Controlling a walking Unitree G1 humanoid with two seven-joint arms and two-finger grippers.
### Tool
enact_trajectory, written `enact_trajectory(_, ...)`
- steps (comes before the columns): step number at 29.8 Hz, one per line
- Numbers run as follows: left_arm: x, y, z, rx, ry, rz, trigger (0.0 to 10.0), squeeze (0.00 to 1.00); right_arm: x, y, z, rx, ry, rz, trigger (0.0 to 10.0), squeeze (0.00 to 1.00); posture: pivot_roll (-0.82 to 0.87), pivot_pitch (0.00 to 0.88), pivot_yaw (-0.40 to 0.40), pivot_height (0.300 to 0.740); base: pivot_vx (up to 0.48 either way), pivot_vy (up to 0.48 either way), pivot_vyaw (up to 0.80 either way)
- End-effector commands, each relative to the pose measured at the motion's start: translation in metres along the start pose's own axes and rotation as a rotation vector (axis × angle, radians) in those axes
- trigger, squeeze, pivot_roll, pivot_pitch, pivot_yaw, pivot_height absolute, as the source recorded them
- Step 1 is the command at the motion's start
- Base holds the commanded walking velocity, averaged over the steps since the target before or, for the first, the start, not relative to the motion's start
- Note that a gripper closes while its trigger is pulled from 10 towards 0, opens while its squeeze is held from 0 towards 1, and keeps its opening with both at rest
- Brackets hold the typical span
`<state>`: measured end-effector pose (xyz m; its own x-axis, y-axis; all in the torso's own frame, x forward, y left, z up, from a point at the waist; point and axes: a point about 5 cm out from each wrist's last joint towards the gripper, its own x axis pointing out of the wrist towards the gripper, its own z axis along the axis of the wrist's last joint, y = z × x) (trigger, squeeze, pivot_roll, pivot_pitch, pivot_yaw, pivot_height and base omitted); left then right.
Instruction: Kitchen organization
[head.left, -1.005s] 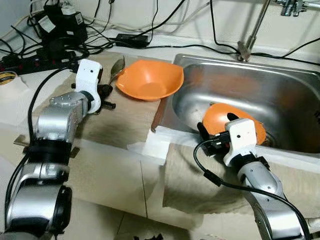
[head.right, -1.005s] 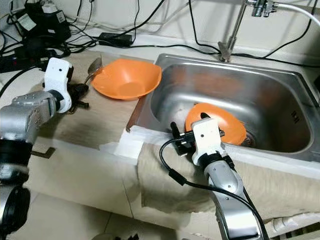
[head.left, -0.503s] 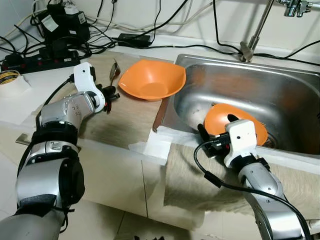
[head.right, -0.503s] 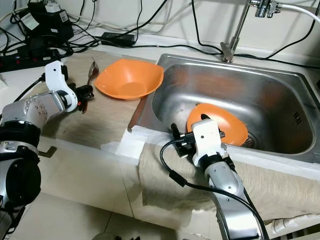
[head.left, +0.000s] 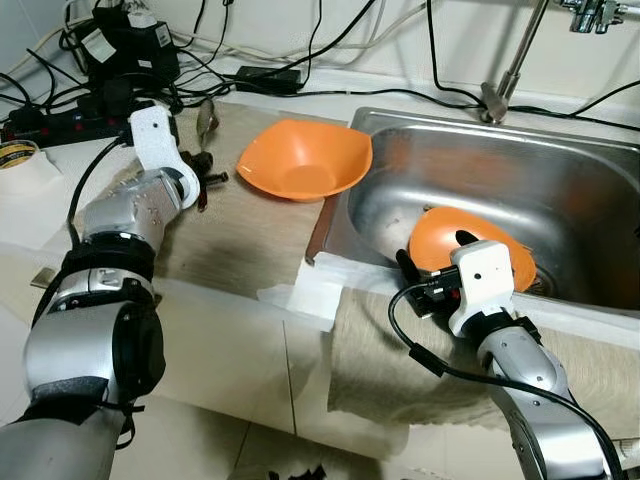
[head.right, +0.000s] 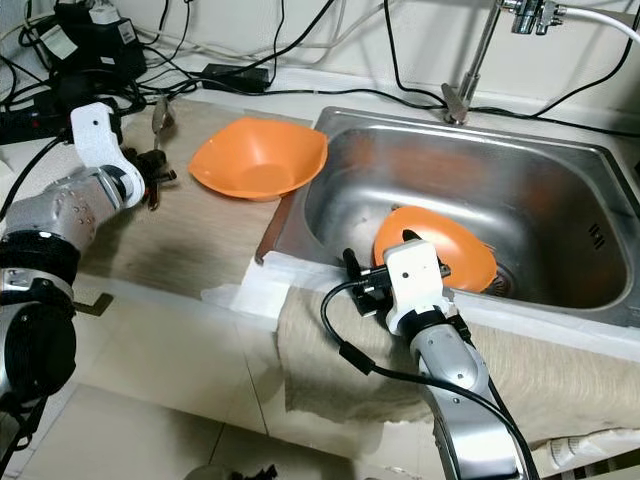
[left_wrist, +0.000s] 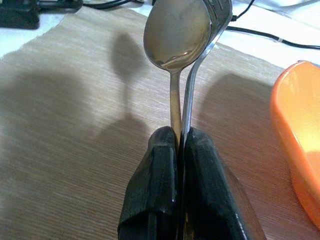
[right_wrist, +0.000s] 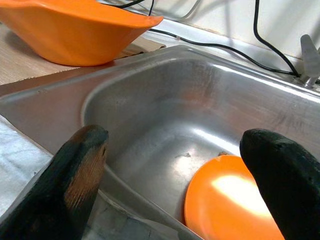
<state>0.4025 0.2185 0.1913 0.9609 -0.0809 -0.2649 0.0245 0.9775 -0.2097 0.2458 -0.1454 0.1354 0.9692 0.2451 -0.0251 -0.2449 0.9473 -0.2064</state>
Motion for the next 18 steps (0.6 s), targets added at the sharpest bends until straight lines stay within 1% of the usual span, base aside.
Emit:
enact_trajectory(1,0.001,-0.004,0.003,0.050,-0.010,-0.025,0.0,0.00,0.000,-0.002,0.004,-0.009,-0.009,-0.003,10.0,0.00,0.02,0.000,0.026,0.736,0.000,0.000,0.00)
enact_trajectory(5,0.002,-0.007,-0.002,0.068,-0.005,-0.027,0.0,0.00,0.000,-0.001,0.004,-0.008,-0.009,-0.002,10.0,0.00,0.02,0.000,0.024,0.736,0.000,0.000,0.00)
enact_trajectory(6,0.003,-0.007,-0.004,0.071,-0.003,-0.018,0.0,0.80,0.000,-0.001,0.004,-0.008,-0.010,-0.001,10.0,0.00,0.02,0.000,0.026,0.736,0.000,0.000,0.00)
enact_trajectory(7,0.003,-0.005,-0.009,0.077,0.013,-0.001,0.0,1.00,0.000,-0.001,0.004,-0.007,-0.009,0.000,10.0,0.00,0.02,0.000,0.025,0.736,0.000,0.000,0.00)
enact_trajectory(8,0.003,-0.004,-0.009,0.079,0.020,0.007,0.9,1.00,0.000,-0.001,0.004,-0.007,-0.009,0.000,10.0,0.00,0.02,0.000,0.026,0.736,0.000,0.000,0.00)
enact_trajectory(10,0.003,-0.004,-0.010,0.081,0.024,0.012,0.9,1.00,0.000,-0.001,0.004,-0.007,-0.009,0.001,10.0,0.00,0.02,0.000,0.026,0.736,0.000,0.000,0.00)
enact_trajectory(11,0.004,-0.004,-0.010,0.080,0.028,0.012,10.0,1.00,0.000,0.000,0.004,-0.007,-0.008,0.001,10.0,0.00,0.02,0.000,0.025,0.736,0.000,0.000,0.00)
enact_trajectory(16,0.004,-0.003,-0.012,0.084,0.036,0.024,10.0,1.00,0.000,0.000,0.004,-0.007,-0.006,0.002,10.0,0.00,0.02,0.000,0.025,0.736,0.000,0.000,0.00)
enact_trajectory(18,0.003,0.004,-0.013,0.069,0.050,0.076,10.0,1.00,0.000,0.000,0.003,-0.008,-0.004,0.003,10.0,0.00,0.02,0.000,0.025,0.736,0.000,0.000,0.00)
